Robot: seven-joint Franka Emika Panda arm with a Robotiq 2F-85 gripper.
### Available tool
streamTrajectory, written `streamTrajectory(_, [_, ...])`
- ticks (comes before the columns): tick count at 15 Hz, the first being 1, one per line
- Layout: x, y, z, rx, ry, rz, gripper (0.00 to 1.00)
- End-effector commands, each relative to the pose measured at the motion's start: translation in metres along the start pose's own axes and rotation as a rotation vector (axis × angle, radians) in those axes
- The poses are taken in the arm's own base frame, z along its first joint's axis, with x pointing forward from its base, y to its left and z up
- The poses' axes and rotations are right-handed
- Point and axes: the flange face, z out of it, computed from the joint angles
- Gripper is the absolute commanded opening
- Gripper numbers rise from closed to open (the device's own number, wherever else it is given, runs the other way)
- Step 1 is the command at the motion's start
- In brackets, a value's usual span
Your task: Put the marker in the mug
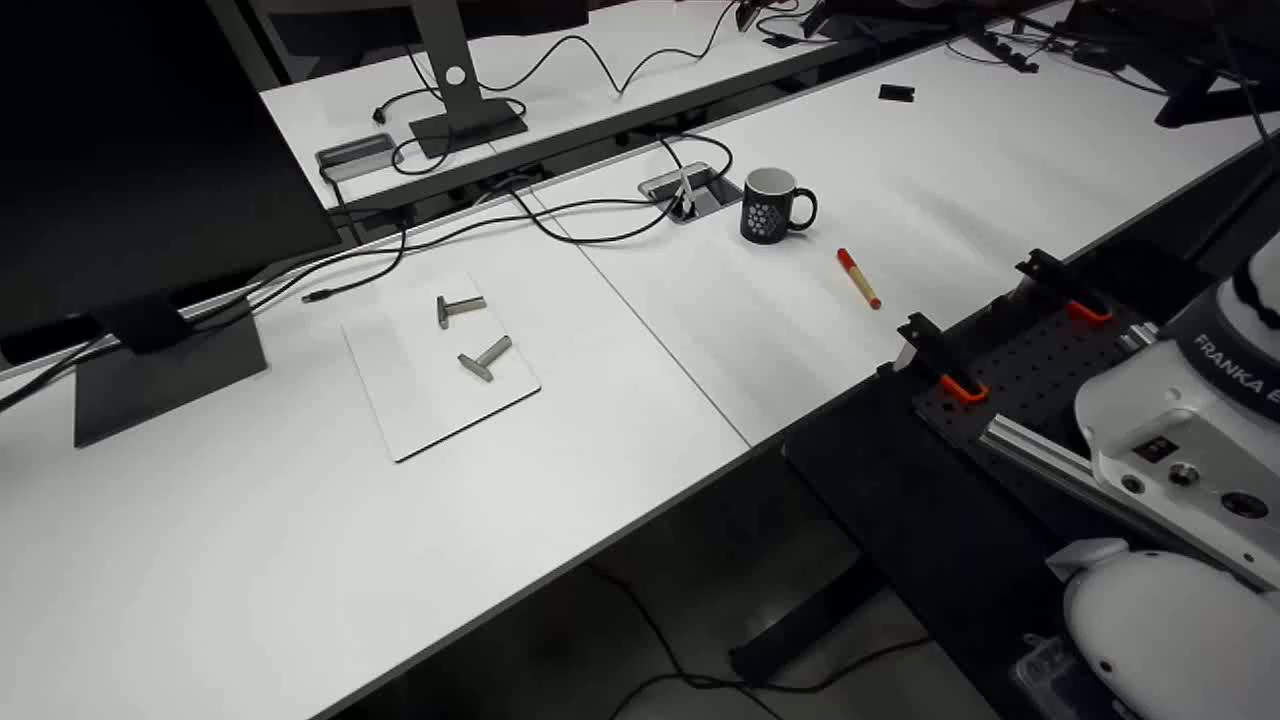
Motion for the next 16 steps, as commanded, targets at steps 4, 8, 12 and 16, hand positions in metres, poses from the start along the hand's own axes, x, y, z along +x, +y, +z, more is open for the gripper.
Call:
streamTrajectory(4, [-0.005,0.012,0.009,-0.039,-0.019,0.021,1.00])
streamTrajectory(8, [-0.014,0.039,0.024,-0.114,-0.048,0.064,1.00])
streamTrajectory(12, [-0.027,0.048,0.031,-0.146,-0.082,0.088,1.00])
streamTrajectory(16, [-0.044,0.051,0.037,-0.169,-0.144,0.090,1.00])
